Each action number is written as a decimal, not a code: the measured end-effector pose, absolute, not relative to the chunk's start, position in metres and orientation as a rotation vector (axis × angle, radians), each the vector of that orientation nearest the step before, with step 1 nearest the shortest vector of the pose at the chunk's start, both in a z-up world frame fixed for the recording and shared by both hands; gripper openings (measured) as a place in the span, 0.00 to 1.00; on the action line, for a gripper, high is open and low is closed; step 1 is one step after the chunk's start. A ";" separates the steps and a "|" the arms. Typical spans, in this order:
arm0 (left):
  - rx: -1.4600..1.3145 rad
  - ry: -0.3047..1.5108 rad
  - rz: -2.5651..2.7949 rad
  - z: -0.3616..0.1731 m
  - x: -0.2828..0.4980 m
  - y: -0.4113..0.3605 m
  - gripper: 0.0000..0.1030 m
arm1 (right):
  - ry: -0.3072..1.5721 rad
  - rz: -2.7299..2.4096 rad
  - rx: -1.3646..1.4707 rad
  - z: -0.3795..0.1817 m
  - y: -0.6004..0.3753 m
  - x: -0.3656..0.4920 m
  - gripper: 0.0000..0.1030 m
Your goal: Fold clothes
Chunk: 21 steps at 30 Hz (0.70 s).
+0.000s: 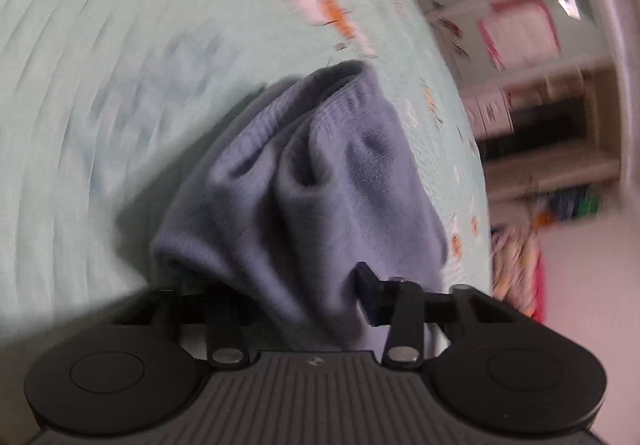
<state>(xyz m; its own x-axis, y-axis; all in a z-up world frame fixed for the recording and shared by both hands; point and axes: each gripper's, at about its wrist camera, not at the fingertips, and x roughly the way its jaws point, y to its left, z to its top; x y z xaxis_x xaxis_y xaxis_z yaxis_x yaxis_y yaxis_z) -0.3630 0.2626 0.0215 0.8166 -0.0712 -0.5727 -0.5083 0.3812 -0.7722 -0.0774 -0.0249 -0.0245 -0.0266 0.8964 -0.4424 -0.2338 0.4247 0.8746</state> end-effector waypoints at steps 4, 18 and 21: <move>-0.949 0.605 0.138 0.050 -0.330 0.310 0.33 | 1.256 0.973 0.838 -0.024 -0.037 -0.109 0.29; -0.680 0.651 0.224 0.056 -0.279 0.427 0.48 | 1.045 1.104 0.537 0.005 0.073 -0.253 0.46; -0.702 0.482 0.325 0.074 -0.325 0.407 0.48 | 0.938 1.049 0.517 0.024 0.023 -0.259 0.46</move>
<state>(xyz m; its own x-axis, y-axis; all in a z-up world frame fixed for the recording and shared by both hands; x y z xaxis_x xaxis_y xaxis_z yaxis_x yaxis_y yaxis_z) -0.3250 0.4071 0.0738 0.8424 0.1241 -0.5243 -0.4396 0.7211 -0.5355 -0.2593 0.0226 0.0237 0.1817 0.8984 -0.3998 -0.4976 0.4346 0.7507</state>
